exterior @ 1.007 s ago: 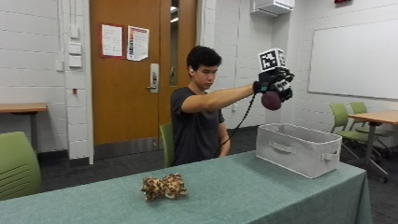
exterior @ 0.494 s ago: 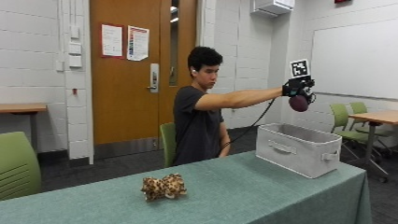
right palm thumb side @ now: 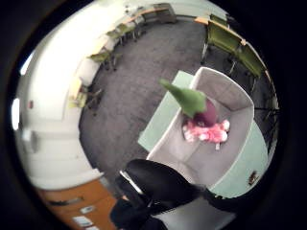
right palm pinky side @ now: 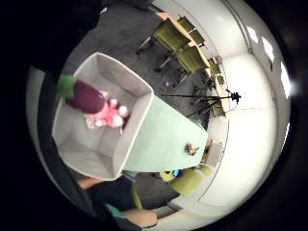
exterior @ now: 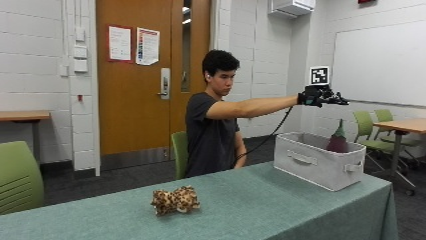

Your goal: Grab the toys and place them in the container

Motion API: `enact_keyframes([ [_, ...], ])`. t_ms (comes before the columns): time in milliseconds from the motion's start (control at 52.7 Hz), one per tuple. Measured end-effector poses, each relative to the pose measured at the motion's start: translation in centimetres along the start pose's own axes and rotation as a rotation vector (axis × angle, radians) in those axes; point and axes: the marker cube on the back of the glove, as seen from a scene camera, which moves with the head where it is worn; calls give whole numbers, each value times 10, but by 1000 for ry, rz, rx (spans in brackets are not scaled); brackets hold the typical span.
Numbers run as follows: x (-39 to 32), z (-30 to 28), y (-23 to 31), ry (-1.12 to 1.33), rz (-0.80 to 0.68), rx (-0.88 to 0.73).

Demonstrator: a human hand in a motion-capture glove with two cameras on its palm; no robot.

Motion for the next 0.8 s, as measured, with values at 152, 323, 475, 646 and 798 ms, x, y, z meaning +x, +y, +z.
enact_keyframes([
  [152,31,-6,20,4,81,10],
  [323,82,-6,49,63,134,38],
  [475,182,-2,113,59,238,38],
  [646,276,1,179,35,357,40],
  [798,338,9,227,28,415,25],
])
